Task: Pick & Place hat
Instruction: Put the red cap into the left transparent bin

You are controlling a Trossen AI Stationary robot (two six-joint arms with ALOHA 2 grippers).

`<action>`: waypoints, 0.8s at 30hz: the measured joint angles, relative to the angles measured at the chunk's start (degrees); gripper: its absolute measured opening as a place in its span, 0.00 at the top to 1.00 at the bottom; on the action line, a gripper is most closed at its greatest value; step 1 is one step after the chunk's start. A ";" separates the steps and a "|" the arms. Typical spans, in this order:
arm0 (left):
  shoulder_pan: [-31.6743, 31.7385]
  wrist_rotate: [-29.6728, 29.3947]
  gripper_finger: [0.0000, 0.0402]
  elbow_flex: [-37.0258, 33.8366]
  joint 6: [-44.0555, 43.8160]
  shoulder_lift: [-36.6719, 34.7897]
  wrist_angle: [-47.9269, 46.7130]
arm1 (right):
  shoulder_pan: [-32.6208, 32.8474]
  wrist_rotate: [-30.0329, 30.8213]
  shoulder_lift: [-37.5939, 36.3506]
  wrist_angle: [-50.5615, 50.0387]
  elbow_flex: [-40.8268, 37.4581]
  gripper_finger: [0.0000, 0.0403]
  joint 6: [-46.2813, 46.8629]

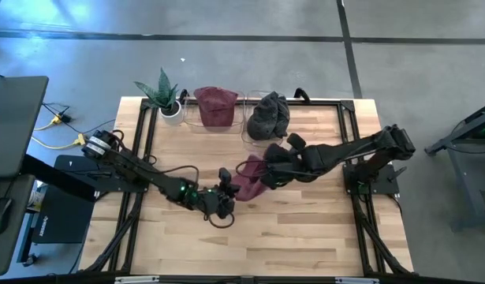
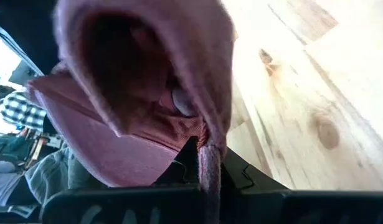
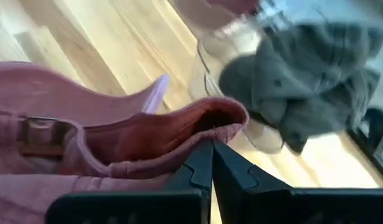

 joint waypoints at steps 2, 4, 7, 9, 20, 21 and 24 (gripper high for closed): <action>0.08 -0.68 1.00 0.00 0.04 0.00 -0.21 | 1.13 -0.65 -0.48 2.28 0.69 0.99 -2.55; 0.08 -1.32 1.00 0.00 0.06 0.00 -0.23 | 2.58 -3.40 -1.34 5.83 1.16 1.00 -5.91; 0.04 -2.15 1.00 0.00 1.59 0.00 -0.23 | 4.46 -11.21 -2.39 12.06 1.25 0.99 -11.00; 0.05 -2.26 1.00 0.00 3.89 0.00 -0.25 | 5.51 -15.62 -2.42 15.07 1.23 0.99 -13.89; 0.06 -4.44 1.00 0.00 16.63 0.00 -0.64 | 6.47 -26.38 6.88 9.09 0.59 0.99 -16.42; 0.06 -3.80 1.00 -0.04 17.36 0.00 -0.89 | 6.75 -28.41 7.69 8.84 0.59 1.00 -17.76; 0.02 -1.45 1.00 -0.13 20.11 0.11 -1.54 | 7.83 -30.25 8.46 10.26 0.61 0.99 -20.34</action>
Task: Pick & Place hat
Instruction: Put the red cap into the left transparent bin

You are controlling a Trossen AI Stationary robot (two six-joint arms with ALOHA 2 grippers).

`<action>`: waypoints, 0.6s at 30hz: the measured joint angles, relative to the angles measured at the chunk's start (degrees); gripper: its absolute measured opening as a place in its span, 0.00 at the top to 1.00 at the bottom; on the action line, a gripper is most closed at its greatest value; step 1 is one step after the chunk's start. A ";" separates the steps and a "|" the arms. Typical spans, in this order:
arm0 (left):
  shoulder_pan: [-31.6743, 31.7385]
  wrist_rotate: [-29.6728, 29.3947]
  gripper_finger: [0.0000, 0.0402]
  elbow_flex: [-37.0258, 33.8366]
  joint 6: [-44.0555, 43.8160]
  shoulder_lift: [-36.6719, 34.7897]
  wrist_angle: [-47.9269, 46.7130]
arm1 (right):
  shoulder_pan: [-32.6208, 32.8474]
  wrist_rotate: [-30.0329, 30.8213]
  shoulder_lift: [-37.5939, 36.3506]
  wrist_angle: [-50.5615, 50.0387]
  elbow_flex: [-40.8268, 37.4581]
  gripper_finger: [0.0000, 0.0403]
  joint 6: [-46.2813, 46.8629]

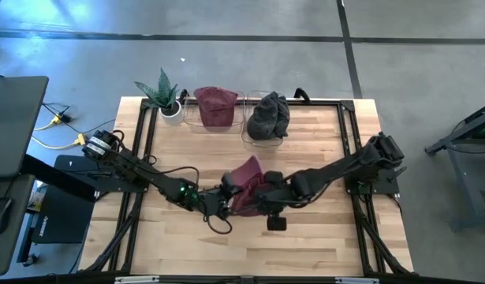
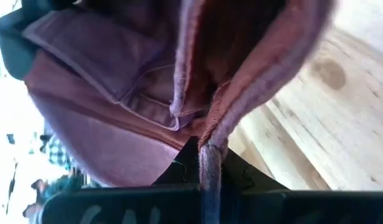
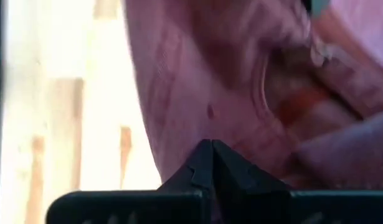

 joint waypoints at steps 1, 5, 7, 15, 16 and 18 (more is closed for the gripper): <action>0.00 0.69 1.00 0.00 0.99 0.00 -0.23 | 0.33 0.80 -0.19 1.26 0.00 0.99 -0.12; 0.07 2.34 1.00 0.13 4.80 -0.09 -0.78 | 2.01 8.68 -1.61 6.52 0.03 1.00 -1.64; 0.09 2.54 1.00 0.15 7.11 -0.11 -0.94 | 2.81 13.61 -1.73 10.02 0.11 1.00 -3.40; 0.09 1.40 1.00 0.15 11.86 -0.11 -1.33 | 2.88 17.26 2.58 13.75 0.11 1.00 -11.18; 0.09 1.45 1.00 0.15 11.86 -0.11 -1.39 | 2.69 17.50 3.44 13.94 0.11 0.99 -12.22; 0.09 1.52 1.00 0.13 11.86 -0.11 -1.65 | 2.43 19.07 5.14 15.38 0.11 1.00 -13.94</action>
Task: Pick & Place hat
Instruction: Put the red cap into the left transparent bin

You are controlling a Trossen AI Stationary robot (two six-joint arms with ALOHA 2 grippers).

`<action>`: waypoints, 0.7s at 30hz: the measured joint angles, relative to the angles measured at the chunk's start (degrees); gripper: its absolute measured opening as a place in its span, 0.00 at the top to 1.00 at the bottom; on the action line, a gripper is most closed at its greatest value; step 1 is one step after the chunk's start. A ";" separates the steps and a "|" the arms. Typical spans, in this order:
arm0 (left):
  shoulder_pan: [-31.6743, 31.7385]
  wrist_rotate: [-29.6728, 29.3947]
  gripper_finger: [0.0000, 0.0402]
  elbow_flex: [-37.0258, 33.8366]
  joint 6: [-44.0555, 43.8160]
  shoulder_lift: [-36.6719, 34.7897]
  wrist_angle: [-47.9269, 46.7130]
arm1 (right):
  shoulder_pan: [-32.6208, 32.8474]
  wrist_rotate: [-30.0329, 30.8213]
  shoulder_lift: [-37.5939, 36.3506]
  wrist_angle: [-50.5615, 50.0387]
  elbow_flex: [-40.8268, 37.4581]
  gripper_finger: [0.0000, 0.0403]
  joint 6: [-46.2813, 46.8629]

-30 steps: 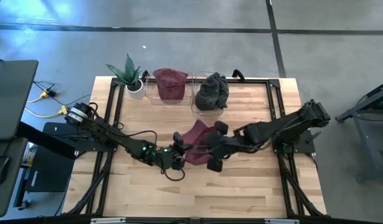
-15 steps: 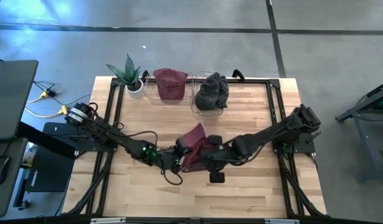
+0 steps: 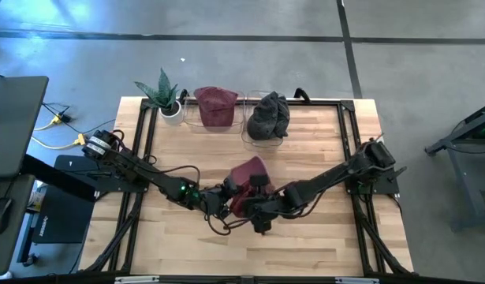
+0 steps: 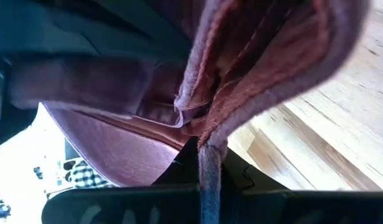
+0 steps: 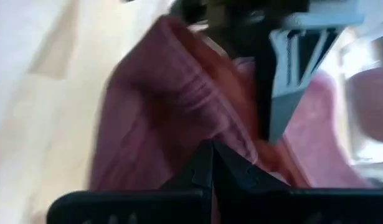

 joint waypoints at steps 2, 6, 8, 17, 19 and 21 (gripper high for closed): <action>0.00 0.07 1.00 0.00 -0.02 0.00 -0.02 | -0.09 4.04 1.51 2.92 0.00 1.00 -1.22; 0.04 -0.24 1.00 0.00 -1.19 0.00 0.43 | 0.85 12.47 1.55 4.56 -0.02 0.99 -2.20; 0.00 -0.77 1.00 0.02 -3.01 -0.02 0.36 | 1.92 14.14 -0.19 3.43 -0.04 1.00 -2.16; 0.02 0.84 1.00 0.04 -7.60 -0.02 -4.44 | 6.68 0.70 -11.48 -1.12 0.00 0.89 0.50; 0.02 3.21 1.00 0.04 -9.33 -0.02 -6.46 | 7.68 -1.34 -13.11 -3.39 0.04 0.81 -0.55; 0.02 5.40 1.00 0.04 -10.14 -0.02 -8.10 | 8.62 -3.71 -13.53 -6.13 0.04 0.73 -5.77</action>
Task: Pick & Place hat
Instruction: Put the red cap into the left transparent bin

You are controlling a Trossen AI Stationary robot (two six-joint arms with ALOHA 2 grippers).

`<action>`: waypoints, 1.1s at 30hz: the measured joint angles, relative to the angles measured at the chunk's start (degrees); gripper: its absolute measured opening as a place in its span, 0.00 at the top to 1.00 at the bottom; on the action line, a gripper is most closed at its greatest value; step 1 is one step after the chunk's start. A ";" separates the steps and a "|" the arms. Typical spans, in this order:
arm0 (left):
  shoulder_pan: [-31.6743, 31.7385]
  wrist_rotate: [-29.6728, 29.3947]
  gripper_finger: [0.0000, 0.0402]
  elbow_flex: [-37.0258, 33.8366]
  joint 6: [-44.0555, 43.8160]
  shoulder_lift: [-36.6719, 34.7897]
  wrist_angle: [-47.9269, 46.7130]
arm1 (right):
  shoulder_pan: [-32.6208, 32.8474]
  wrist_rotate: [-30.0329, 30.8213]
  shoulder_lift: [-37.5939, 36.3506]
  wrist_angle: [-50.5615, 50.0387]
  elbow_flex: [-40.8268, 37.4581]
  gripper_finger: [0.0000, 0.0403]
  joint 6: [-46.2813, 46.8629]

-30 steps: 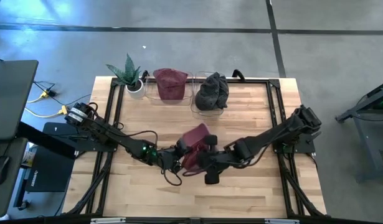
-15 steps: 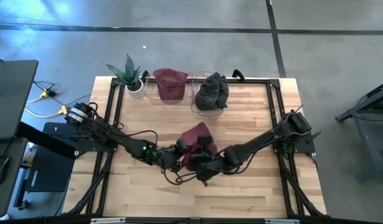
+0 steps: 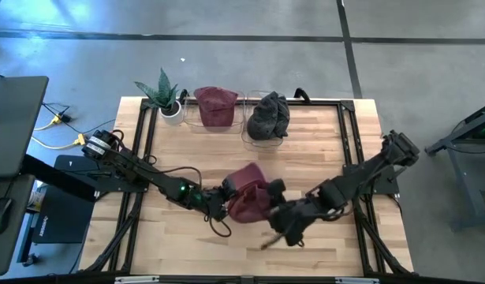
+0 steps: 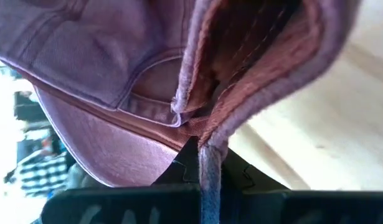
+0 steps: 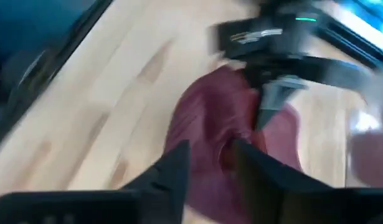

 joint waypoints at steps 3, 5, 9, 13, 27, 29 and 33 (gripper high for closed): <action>0.00 2.00 1.00 0.00 -0.83 0.00 -0.50 | 0.98 -2.22 0.43 -2.47 -0.07 0.60 -10.42; 0.00 2.82 1.00 0.00 -0.85 0.00 -0.46 | 0.97 -2.95 1.21 -2.14 -0.05 0.53 -16.87; 0.00 4.25 1.00 0.00 -1.07 0.00 -0.43 | -0.36 -3.21 4.31 -2.65 -0.04 0.44 -31.33; 0.00 4.60 1.00 0.00 -1.09 0.00 -0.40 | -2.48 -4.16 8.08 -6.97 -0.04 0.42 -45.89; -0.02 5.41 1.00 -0.02 -3.66 -0.02 -1.37 | -7.77 -1.87 16.08 -20.76 -0.07 0.47 -53.94; -0.04 4.54 1.00 -0.02 -3.81 -0.67 -2.30 | -6.91 -4.71 15.64 -21.10 -0.07 0.49 -49.55; 0.64 3.87 1.00 -0.01 -3.80 -0.98 -3.70 | -4.90 -8.86 14.45 -19.29 -0.07 0.50 -43.43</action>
